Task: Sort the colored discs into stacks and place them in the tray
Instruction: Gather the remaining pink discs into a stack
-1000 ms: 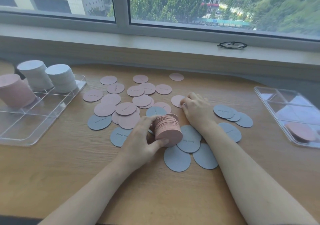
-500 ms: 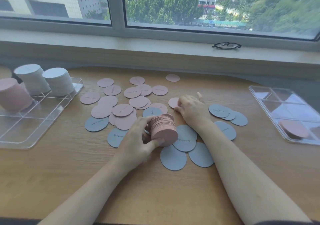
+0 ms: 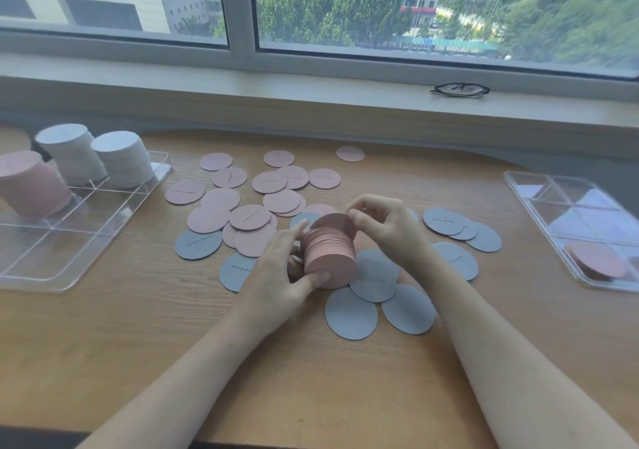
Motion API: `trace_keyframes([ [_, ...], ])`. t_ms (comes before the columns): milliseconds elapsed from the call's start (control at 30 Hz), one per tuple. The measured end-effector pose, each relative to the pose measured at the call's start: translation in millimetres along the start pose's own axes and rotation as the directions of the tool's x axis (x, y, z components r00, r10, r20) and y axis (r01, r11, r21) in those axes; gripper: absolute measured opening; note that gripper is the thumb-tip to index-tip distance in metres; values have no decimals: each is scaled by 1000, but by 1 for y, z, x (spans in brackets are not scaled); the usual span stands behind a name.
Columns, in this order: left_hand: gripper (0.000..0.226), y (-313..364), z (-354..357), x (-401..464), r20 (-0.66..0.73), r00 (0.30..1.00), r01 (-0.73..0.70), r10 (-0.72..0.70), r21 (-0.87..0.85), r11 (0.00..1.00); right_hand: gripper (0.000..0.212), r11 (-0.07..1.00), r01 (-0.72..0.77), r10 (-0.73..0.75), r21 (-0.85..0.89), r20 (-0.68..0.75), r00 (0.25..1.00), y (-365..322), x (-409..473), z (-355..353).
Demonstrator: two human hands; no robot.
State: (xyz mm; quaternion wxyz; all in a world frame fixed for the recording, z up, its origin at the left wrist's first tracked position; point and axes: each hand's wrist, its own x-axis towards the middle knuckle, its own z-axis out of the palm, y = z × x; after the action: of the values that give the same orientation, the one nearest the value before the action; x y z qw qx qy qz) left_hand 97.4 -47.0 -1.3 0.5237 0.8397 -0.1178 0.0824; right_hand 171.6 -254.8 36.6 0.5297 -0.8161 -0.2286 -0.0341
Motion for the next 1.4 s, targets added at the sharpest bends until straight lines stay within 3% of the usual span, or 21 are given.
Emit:
trace_keyframes([
  [100, 80, 2, -1, -1, 9, 1000, 10, -10, -20, 1000, 23, 999, -11, 19, -43, 172, 985, 3, -1, 9],
  [167, 71, 6, -3, -2, 14, 1000, 13, -13, -23, 1000, 29, 996, 2, 15, -87, 193, 981, 3, -2, 12],
  [267, 65, 10, -3, -2, 15, 1000, 19, -19, -20, 1000, 31, 989, 8, 1, -150, 59, 998, 9, 0, 13],
  [367, 63, 11, -4, -2, 14, 1000, 22, -22, -9, 1000, 28, 930, 56, -75, -362, -40, 996, 27, 9, 13],
  [500, 61, 9, -5, -2, 16, 1000, 12, -12, -4, 1000, 40, 808, 130, -90, -574, 98, 991, 45, 21, 15],
  [700, 57, 5, -5, 0, 26, 999, 44, -44, -21, 999, 55, 783, 115, 42, -612, 236, 971, 46, 29, 24],
  [800, 58, 5, -5, 0, 33, 999, 44, -43, -16, 999, 50, 792, 92, 33, -604, 193, 981, 44, 29, 22],
  [1033, 56, 7, -5, -1, 41, 997, 64, -63, -23, 998, 29, 695, 141, -84, -705, 114, 990, 46, 29, 18],
  [1100, 56, 7, -5, -1, 41, 997, 62, -61, -24, 998, 34, 682, 141, -106, -717, 94, 990, 43, 27, 15],
  [1200, 55, 8, -5, -1, 32, 997, 70, -69, -22, 997, 45, 694, 144, -139, -705, 65, 988, 36, 25, 9],
  [1300, 57, 9, -5, -1, 29, 997, 72, -71, -20, 997, 25, 750, 95, -182, -654, -67, 981, 30, 19, 3],
  [1400, 58, 12, -5, -2, 26, 998, 58, -58, -17, 998, 24, 780, 29, -180, -626, -179, 967, 28, 14, -4],
])
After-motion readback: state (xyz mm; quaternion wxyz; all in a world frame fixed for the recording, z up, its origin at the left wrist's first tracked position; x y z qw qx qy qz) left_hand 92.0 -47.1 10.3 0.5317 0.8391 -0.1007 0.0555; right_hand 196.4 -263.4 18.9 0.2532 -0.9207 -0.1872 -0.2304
